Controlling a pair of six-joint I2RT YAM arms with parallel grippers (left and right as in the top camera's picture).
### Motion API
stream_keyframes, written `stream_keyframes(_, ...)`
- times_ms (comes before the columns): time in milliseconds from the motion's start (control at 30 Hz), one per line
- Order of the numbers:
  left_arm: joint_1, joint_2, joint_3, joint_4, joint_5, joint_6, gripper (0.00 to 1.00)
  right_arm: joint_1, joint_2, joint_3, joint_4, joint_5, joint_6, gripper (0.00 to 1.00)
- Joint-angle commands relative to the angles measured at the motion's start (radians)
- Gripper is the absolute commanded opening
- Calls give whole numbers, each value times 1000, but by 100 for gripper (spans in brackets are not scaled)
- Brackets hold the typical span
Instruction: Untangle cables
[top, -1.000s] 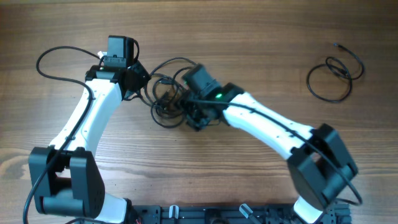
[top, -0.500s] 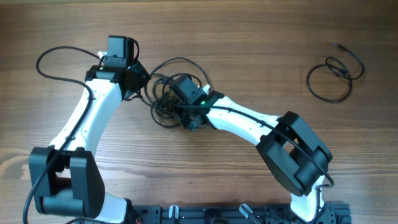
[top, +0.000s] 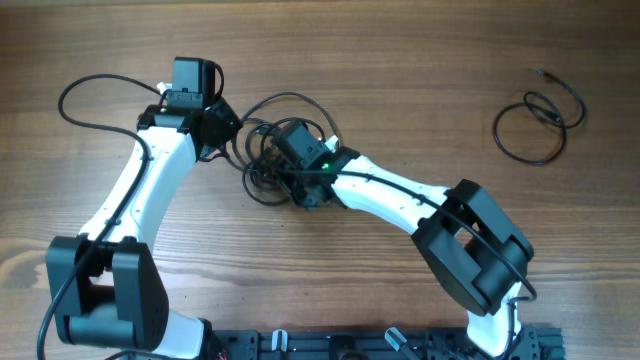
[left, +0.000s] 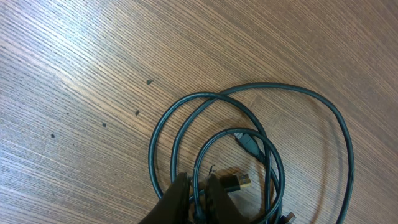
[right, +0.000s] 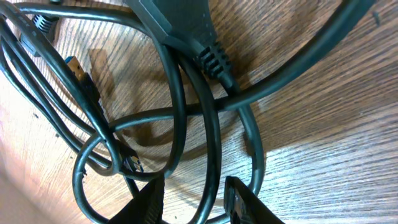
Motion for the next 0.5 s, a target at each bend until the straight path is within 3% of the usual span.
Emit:
stream_keyframes(0, 3, 8, -5, 0, 2, 2, 12, 8, 19, -4, 11, 32, 3, 35)
stream_keyframes(367, 3, 8, -5, 0, 2, 2, 12, 17, 69, -4, 40, 21, 37, 32)
stream_keyframes(400, 3, 8, -5, 0, 2, 2, 12, 16, 70, -4, 46, 24, 33, 26)
stream_keyframes(433, 3, 8, -5, 0, 2, 2, 12, 15, 69, -3, 58, 29, 16, 11)
stream_keyframes(467, 3, 8, -5, 0, 2, 2, 12, 14, 69, -3, 57, 32, -12, 4)
